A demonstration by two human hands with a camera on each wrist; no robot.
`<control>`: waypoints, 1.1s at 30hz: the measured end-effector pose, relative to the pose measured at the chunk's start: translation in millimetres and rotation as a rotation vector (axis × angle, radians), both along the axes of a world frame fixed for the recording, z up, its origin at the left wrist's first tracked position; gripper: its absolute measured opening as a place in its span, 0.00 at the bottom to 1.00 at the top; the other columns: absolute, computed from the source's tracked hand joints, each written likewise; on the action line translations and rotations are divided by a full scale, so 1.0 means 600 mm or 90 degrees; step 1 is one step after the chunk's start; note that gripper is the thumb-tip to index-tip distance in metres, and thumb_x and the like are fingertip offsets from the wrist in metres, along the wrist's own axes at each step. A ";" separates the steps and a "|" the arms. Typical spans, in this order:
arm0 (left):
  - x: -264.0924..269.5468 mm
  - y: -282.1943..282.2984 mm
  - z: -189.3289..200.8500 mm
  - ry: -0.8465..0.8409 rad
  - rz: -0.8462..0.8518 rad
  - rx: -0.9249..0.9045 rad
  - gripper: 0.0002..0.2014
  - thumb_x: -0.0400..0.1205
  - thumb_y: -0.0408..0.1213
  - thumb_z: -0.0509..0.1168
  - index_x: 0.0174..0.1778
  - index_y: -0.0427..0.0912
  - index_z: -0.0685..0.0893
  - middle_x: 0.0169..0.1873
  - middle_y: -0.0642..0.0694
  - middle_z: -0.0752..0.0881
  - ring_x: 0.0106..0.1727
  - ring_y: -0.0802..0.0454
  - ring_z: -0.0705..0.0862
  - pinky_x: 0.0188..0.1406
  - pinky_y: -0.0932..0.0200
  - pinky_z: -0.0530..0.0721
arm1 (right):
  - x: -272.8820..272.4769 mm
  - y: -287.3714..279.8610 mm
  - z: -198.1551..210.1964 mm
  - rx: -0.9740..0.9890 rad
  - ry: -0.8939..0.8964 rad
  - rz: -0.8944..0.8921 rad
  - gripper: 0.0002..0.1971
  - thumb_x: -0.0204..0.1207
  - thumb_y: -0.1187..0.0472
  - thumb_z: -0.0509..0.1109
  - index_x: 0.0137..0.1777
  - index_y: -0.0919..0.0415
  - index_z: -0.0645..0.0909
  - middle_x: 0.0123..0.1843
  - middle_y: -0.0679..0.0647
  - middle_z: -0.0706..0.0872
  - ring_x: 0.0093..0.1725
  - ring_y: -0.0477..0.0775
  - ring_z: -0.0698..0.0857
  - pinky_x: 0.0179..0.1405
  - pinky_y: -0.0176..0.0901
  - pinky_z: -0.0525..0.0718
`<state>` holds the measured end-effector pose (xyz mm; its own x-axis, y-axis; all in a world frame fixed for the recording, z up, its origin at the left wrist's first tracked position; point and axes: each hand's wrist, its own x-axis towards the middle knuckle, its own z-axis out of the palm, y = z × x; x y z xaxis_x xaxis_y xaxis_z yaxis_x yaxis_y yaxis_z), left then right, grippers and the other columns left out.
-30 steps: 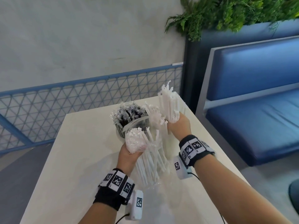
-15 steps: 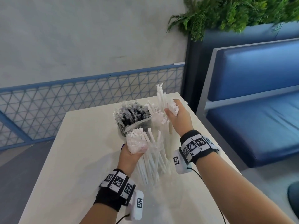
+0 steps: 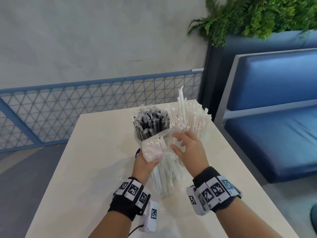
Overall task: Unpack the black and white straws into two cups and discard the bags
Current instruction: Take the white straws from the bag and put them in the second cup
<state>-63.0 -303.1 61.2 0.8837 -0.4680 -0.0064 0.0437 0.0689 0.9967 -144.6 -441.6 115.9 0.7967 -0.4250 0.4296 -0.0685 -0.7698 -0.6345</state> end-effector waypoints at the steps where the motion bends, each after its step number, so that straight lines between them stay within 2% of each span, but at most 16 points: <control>1: -0.001 0.000 0.001 0.005 -0.005 -0.005 0.20 0.71 0.29 0.75 0.58 0.36 0.82 0.49 0.44 0.89 0.52 0.51 0.87 0.48 0.66 0.85 | 0.001 -0.001 0.003 0.001 0.046 0.002 0.17 0.70 0.63 0.75 0.60 0.58 0.83 0.47 0.49 0.76 0.42 0.47 0.75 0.49 0.37 0.78; 2: 0.000 0.000 0.000 0.011 -0.017 -0.012 0.22 0.70 0.28 0.76 0.59 0.35 0.81 0.49 0.45 0.88 0.51 0.52 0.87 0.46 0.67 0.85 | 0.002 -0.001 0.006 0.001 0.092 0.007 0.18 0.70 0.63 0.75 0.61 0.58 0.82 0.48 0.49 0.77 0.44 0.46 0.75 0.51 0.36 0.77; 5: 0.008 0.002 -0.005 0.020 -0.059 -0.012 0.35 0.59 0.37 0.80 0.63 0.34 0.79 0.50 0.43 0.88 0.53 0.49 0.87 0.49 0.62 0.86 | 0.005 0.006 0.010 -0.024 0.152 0.050 0.18 0.69 0.62 0.76 0.60 0.61 0.82 0.56 0.53 0.80 0.51 0.49 0.76 0.52 0.30 0.69; 7: 0.008 0.005 0.000 0.008 -0.091 -0.001 0.36 0.58 0.40 0.79 0.62 0.34 0.80 0.51 0.41 0.88 0.55 0.46 0.87 0.52 0.56 0.86 | 0.005 0.014 0.013 -0.048 0.132 0.094 0.19 0.68 0.62 0.76 0.60 0.62 0.82 0.60 0.55 0.82 0.59 0.55 0.78 0.57 0.31 0.66; 9: 0.010 0.009 0.005 -0.007 -0.113 0.014 0.37 0.56 0.43 0.79 0.61 0.32 0.81 0.52 0.37 0.88 0.56 0.43 0.86 0.55 0.51 0.85 | 0.006 0.022 0.016 -0.052 0.136 0.139 0.21 0.70 0.60 0.75 0.63 0.62 0.80 0.64 0.55 0.81 0.64 0.55 0.77 0.60 0.28 0.63; 11: 0.012 0.013 0.009 -0.037 -0.133 0.035 0.37 0.55 0.44 0.79 0.60 0.33 0.82 0.52 0.36 0.88 0.55 0.44 0.87 0.52 0.54 0.86 | 0.007 0.028 0.018 -0.032 0.159 0.171 0.24 0.71 0.59 0.75 0.67 0.62 0.77 0.66 0.56 0.80 0.66 0.53 0.76 0.60 0.25 0.62; 12: 0.012 0.014 0.011 -0.051 -0.148 0.047 0.36 0.55 0.42 0.80 0.60 0.33 0.82 0.52 0.37 0.88 0.55 0.46 0.87 0.49 0.58 0.86 | 0.010 0.031 0.017 -0.021 0.165 0.177 0.26 0.70 0.59 0.75 0.68 0.62 0.76 0.67 0.56 0.80 0.67 0.53 0.76 0.62 0.25 0.63; 15: 0.011 0.019 0.018 -0.076 -0.189 0.072 0.36 0.58 0.29 0.81 0.63 0.36 0.79 0.53 0.42 0.88 0.56 0.51 0.87 0.48 0.61 0.85 | 0.018 0.041 0.005 -0.007 0.109 0.175 0.30 0.64 0.58 0.79 0.66 0.64 0.77 0.64 0.57 0.81 0.64 0.51 0.76 0.68 0.39 0.71; 18: 0.014 0.021 0.024 -0.129 -0.210 0.132 0.32 0.60 0.24 0.81 0.57 0.48 0.79 0.49 0.52 0.86 0.53 0.59 0.85 0.48 0.68 0.83 | 0.019 0.056 -0.012 0.073 0.090 0.155 0.30 0.65 0.57 0.78 0.67 0.65 0.76 0.64 0.58 0.78 0.62 0.46 0.72 0.66 0.32 0.68; 20: 0.015 0.019 0.031 -0.156 -0.207 0.188 0.27 0.62 0.22 0.80 0.50 0.49 0.78 0.44 0.58 0.83 0.47 0.66 0.82 0.44 0.70 0.82 | 0.018 0.066 -0.023 0.147 0.106 0.154 0.33 0.65 0.48 0.73 0.69 0.62 0.75 0.66 0.57 0.80 0.63 0.49 0.78 0.68 0.39 0.74; 23: 0.014 0.017 0.033 -0.239 -0.230 0.290 0.24 0.65 0.27 0.79 0.42 0.54 0.73 0.37 0.63 0.77 0.38 0.75 0.76 0.42 0.79 0.79 | 0.016 0.068 -0.031 0.221 0.118 0.146 0.38 0.60 0.39 0.67 0.69 0.58 0.76 0.62 0.56 0.85 0.61 0.52 0.83 0.65 0.46 0.80; 26: 0.012 0.017 0.034 -0.245 -0.264 0.311 0.27 0.64 0.29 0.80 0.44 0.58 0.72 0.41 0.66 0.76 0.45 0.71 0.77 0.41 0.86 0.72 | 0.020 0.064 -0.025 0.266 0.123 0.155 0.39 0.56 0.40 0.73 0.67 0.58 0.76 0.61 0.53 0.84 0.60 0.50 0.82 0.62 0.42 0.79; 28: 0.011 0.016 0.032 -0.251 -0.292 0.323 0.28 0.65 0.31 0.80 0.56 0.53 0.76 0.47 0.64 0.78 0.53 0.65 0.78 0.52 0.81 0.73 | 0.027 0.064 -0.028 0.260 0.159 0.137 0.34 0.58 0.47 0.79 0.64 0.58 0.76 0.54 0.50 0.84 0.54 0.47 0.81 0.55 0.35 0.78; 30: 0.009 0.015 0.033 -0.222 -0.304 0.342 0.32 0.66 0.30 0.79 0.66 0.40 0.76 0.57 0.53 0.80 0.61 0.57 0.78 0.63 0.67 0.75 | 0.034 0.073 -0.035 0.287 0.144 0.053 0.17 0.65 0.56 0.79 0.51 0.56 0.78 0.40 0.43 0.80 0.46 0.44 0.79 0.41 0.24 0.74; 31: 0.009 0.014 0.033 -0.203 -0.305 0.341 0.33 0.67 0.29 0.78 0.68 0.37 0.75 0.61 0.47 0.80 0.64 0.55 0.78 0.66 0.63 0.75 | 0.035 0.082 -0.034 0.308 0.115 -0.003 0.11 0.67 0.59 0.77 0.43 0.54 0.76 0.35 0.42 0.76 0.43 0.44 0.78 0.36 0.22 0.72; 33: 0.008 0.011 0.028 -0.217 -0.305 0.335 0.33 0.67 0.30 0.78 0.68 0.38 0.75 0.61 0.48 0.80 0.63 0.57 0.78 0.64 0.66 0.76 | 0.036 0.088 -0.043 0.305 0.078 -0.042 0.12 0.67 0.55 0.76 0.36 0.52 0.72 0.33 0.41 0.76 0.41 0.44 0.78 0.35 0.24 0.72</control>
